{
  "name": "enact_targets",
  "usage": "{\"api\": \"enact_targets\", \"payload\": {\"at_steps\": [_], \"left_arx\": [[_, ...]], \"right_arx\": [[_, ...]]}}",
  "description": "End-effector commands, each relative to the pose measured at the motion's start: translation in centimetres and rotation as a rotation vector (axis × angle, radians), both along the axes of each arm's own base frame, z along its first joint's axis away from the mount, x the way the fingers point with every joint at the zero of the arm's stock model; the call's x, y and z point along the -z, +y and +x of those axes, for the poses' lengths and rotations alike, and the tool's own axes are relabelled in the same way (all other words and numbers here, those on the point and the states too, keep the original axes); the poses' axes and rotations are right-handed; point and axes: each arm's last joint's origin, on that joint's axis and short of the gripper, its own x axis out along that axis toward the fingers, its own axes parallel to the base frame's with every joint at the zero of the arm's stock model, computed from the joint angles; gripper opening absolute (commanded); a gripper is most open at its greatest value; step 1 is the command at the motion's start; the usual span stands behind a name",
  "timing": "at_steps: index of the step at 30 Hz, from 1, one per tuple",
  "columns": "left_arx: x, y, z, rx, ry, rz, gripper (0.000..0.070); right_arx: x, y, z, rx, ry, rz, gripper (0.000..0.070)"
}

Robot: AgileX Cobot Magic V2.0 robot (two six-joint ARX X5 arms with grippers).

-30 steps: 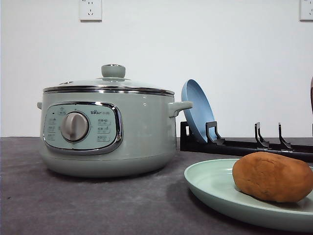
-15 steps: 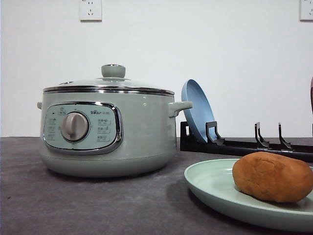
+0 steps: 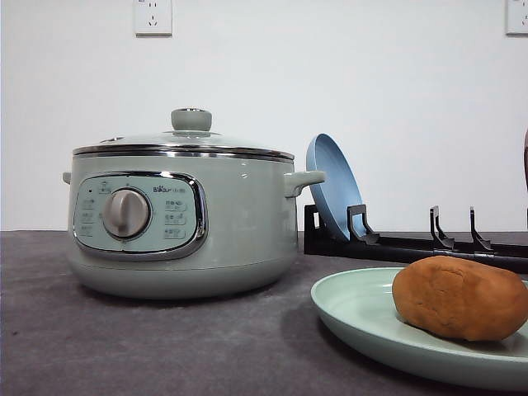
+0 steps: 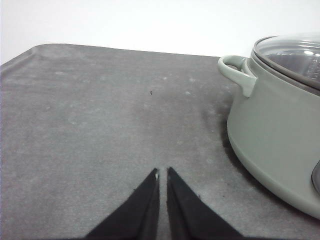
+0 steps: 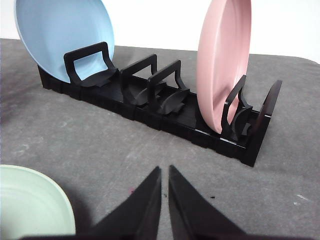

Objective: Transfer potato from steamer to green plate

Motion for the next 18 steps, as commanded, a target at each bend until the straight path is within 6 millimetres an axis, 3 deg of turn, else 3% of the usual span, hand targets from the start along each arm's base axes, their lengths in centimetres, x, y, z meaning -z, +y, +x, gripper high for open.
{"api": "enact_targets", "payload": {"at_steps": [1,18], "left_arx": [[0.74,0.04,0.08,-0.007,0.025,0.001,0.0022],[0.74,0.04,0.08,-0.007,0.025,0.001,0.0022]], "right_arx": [[0.07,-0.01,0.03,0.001,-0.005,-0.004,0.0015],[0.07,-0.03,0.03,0.003,-0.005,-0.004,0.0015]]}}
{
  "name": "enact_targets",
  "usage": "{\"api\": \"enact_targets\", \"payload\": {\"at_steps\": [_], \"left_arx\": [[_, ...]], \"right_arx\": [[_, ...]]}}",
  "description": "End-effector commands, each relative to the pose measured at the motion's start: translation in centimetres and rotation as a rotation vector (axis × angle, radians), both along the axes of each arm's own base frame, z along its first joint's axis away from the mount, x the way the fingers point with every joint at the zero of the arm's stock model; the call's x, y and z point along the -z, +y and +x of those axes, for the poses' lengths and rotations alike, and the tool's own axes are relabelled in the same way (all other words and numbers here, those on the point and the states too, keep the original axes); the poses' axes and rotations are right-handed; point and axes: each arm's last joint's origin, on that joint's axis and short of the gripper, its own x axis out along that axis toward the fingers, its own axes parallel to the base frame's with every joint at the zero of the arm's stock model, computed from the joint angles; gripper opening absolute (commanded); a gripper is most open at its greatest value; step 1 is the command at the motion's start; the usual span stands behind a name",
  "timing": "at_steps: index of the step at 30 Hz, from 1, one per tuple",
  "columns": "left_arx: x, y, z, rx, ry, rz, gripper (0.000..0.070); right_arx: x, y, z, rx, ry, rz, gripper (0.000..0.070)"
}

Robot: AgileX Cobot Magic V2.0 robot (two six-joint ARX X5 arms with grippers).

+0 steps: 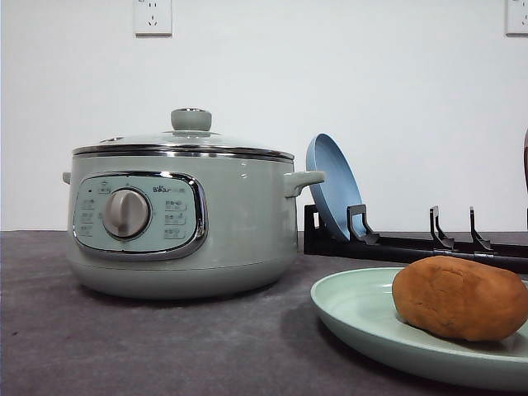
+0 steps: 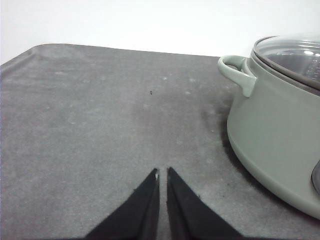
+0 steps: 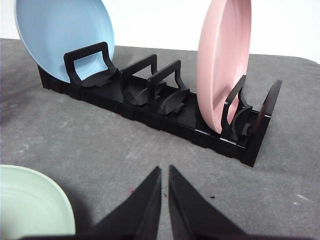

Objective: Transfer potato from steamer to green plate

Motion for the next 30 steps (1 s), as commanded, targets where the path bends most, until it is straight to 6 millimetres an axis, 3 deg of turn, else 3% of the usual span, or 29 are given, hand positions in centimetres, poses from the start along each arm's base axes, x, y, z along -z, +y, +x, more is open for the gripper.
{"api": "enact_targets", "payload": {"at_steps": [1,30], "left_arx": [[0.74,0.04,0.08,-0.007,0.025,0.001,0.0022],[0.74,-0.56,0.07,0.056,0.025,0.002,0.0022]], "right_arx": [[0.07,-0.02,0.03,0.002,-0.005,-0.004,0.0015],[0.07,-0.02,0.03,0.002,-0.005,-0.004,0.0015]]}}
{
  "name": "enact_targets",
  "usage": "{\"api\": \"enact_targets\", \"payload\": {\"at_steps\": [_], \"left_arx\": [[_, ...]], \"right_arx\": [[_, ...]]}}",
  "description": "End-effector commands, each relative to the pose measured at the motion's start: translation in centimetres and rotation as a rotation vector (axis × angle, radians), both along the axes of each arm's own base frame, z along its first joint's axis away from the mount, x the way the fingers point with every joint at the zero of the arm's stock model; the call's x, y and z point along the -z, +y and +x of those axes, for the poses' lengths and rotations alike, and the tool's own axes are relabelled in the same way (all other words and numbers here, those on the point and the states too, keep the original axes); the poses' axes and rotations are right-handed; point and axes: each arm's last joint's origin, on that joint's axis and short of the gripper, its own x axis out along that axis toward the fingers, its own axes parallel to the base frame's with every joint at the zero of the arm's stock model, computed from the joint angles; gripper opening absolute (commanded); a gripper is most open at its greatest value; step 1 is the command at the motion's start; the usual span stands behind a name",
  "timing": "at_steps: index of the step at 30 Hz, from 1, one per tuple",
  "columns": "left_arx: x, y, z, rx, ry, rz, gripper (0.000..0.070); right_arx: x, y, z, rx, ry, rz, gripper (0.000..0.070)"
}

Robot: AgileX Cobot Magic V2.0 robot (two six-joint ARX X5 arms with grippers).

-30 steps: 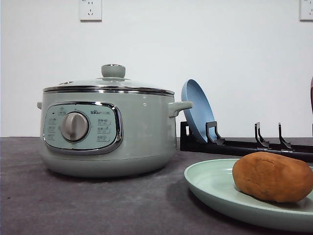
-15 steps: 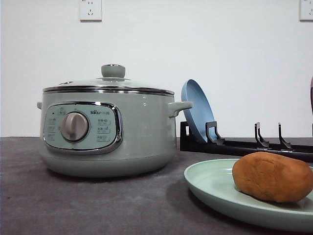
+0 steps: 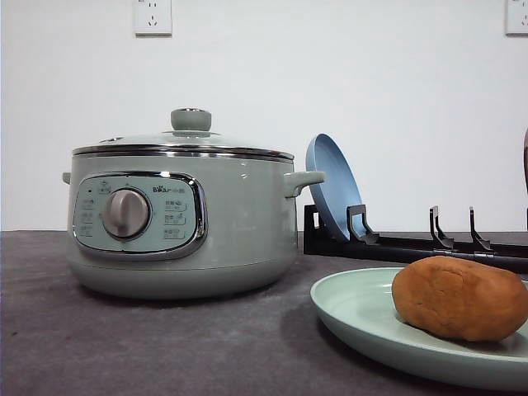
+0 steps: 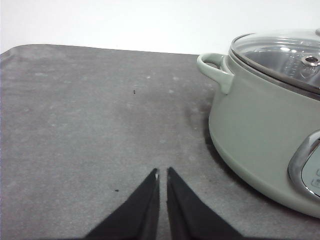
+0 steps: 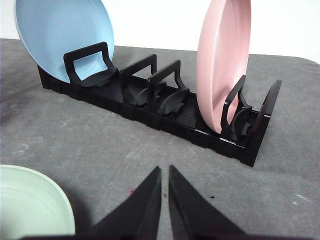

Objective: Transfer potato from steamer to green plate

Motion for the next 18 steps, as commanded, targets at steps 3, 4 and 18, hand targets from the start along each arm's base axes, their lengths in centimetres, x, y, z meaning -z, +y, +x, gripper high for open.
{"api": "enact_targets", "payload": {"at_steps": [3,4,18], "left_arx": [[0.74,0.0,0.08,-0.004,0.025,0.002,0.0022],[0.74,0.0,0.08,-0.004,0.025,0.002,0.0022],[0.74,0.0,0.08,-0.004,0.025,0.002,0.0022]], "right_arx": [[0.07,-0.02,0.03,0.002,-0.005,-0.004,0.0015],[0.07,-0.02,0.03,0.002,-0.005,-0.004,0.0015],[0.07,-0.02,0.03,0.002,-0.005,-0.004,0.0015]]}}
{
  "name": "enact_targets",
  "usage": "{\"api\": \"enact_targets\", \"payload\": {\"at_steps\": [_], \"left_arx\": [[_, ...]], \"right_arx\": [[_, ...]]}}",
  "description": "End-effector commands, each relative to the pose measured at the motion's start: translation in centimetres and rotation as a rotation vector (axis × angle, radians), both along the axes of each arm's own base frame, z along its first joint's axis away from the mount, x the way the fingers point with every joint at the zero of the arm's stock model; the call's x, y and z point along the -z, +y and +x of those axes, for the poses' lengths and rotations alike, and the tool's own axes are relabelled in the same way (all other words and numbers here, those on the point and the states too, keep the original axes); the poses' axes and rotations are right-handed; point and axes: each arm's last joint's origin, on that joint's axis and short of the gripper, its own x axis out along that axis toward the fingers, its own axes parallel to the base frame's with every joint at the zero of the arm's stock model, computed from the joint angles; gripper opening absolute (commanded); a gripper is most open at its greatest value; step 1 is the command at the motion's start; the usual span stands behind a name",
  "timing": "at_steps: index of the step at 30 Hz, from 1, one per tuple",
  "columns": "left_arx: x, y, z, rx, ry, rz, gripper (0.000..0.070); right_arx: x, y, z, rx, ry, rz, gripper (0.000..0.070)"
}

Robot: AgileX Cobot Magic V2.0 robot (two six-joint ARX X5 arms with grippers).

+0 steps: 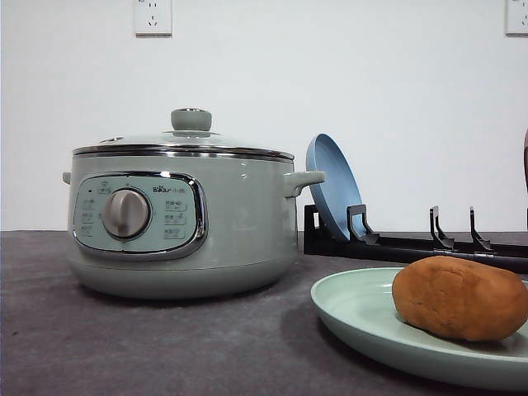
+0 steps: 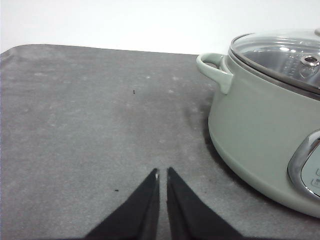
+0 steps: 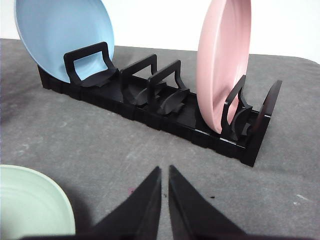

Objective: Transfer potato from steamer to green plate

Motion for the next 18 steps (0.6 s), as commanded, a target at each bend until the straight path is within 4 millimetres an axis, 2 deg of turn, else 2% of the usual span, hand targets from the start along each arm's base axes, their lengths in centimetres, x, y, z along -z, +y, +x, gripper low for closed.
{"api": "enact_targets", "payload": {"at_steps": [1,18], "left_arx": [[0.74,0.0,0.08,-0.004,0.025,0.002,0.0022],[0.74,0.0,0.08,-0.004,0.025,0.002,0.0022]], "right_arx": [[0.07,-0.02,0.03,0.002,-0.006,-0.004,0.0015],[0.07,-0.02,0.03,0.002,-0.006,-0.004,0.0015]]}}
